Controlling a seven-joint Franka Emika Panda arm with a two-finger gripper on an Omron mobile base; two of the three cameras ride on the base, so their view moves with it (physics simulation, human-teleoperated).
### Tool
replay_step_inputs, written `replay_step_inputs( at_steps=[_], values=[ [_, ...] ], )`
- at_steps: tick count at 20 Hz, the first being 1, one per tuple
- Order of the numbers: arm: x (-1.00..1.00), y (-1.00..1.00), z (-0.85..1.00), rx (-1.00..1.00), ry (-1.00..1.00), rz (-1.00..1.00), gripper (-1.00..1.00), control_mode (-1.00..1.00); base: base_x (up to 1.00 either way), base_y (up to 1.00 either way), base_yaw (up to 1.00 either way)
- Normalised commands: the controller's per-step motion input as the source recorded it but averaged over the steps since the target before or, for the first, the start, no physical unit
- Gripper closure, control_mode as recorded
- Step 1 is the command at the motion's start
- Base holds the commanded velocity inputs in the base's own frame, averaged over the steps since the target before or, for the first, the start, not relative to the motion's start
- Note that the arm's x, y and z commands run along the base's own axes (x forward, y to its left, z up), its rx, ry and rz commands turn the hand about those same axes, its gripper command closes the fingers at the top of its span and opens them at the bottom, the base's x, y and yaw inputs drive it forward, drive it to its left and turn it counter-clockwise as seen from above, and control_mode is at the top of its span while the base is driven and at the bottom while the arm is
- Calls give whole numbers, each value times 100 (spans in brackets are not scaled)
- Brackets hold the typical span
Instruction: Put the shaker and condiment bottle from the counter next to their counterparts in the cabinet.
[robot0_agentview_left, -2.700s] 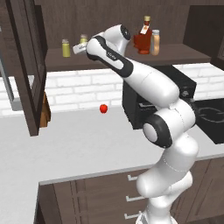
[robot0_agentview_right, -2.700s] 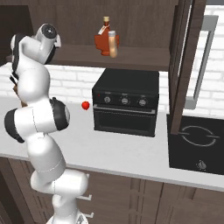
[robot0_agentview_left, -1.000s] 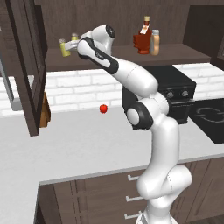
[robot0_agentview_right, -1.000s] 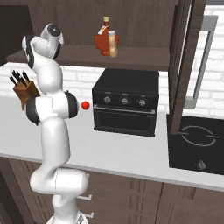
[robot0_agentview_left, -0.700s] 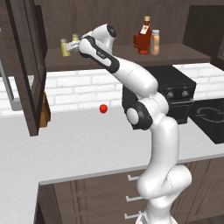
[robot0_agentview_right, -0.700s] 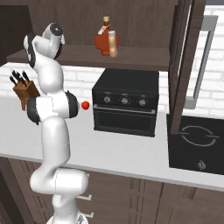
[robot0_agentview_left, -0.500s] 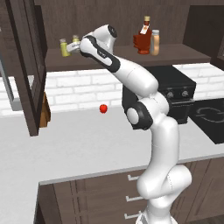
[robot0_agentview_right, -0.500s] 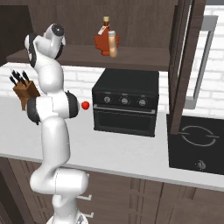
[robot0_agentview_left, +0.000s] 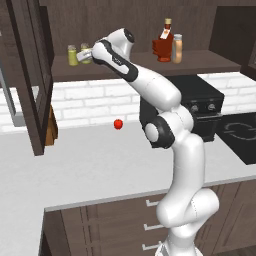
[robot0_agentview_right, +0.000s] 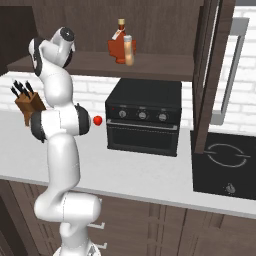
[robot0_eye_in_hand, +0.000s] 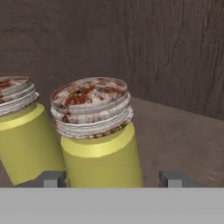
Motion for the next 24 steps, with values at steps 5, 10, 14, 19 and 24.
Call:
replay_step_inputs(
  at_steps=[5, 10, 14, 19, 24],
  values=[
    [-27, 0, -1, 0, -9, 2, -100, -100, 0, 0, 0],
    [-86, -5, 14, 0, -9, 2, -100, -100, 0, 0, 0],
    [-100, -33, 0, 0, -5, 2, -100, -100, 0, 0, 0],
    [-100, -52, 0, 0, -4, 0, -100, -100, 0, 0, 0],
    [-100, -72, 2, 0, -9, -1, -100, -100, 0, 0, 0]
  ],
)
